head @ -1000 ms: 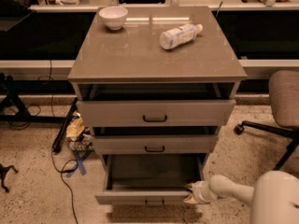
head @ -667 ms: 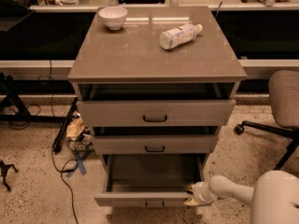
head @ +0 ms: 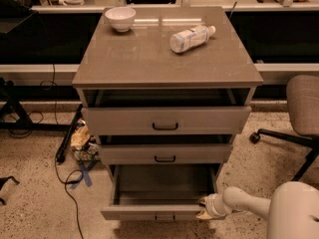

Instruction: Open bottom drawer

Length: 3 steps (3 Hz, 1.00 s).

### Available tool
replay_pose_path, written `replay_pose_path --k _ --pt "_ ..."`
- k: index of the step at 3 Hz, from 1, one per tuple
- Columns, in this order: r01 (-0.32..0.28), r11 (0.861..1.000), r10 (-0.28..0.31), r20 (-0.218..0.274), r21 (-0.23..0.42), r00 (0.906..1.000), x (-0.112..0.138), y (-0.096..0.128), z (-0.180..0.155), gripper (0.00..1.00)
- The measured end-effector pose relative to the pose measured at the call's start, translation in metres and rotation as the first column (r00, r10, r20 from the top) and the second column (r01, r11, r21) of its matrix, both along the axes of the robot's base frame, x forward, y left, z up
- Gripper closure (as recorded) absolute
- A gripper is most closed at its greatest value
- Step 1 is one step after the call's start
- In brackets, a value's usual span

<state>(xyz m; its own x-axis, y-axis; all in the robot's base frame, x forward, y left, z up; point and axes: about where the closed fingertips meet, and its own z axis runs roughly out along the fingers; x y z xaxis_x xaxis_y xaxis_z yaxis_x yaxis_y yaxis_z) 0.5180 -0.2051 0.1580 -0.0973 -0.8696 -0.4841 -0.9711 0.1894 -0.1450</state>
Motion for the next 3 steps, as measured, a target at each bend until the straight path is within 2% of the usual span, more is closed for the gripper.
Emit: replay_pose_path --k 3 --pt "-0.011 1.0 0.011 -0.011 0.008 0.9999 -0.0021 0.0043 -0.004 0.11"
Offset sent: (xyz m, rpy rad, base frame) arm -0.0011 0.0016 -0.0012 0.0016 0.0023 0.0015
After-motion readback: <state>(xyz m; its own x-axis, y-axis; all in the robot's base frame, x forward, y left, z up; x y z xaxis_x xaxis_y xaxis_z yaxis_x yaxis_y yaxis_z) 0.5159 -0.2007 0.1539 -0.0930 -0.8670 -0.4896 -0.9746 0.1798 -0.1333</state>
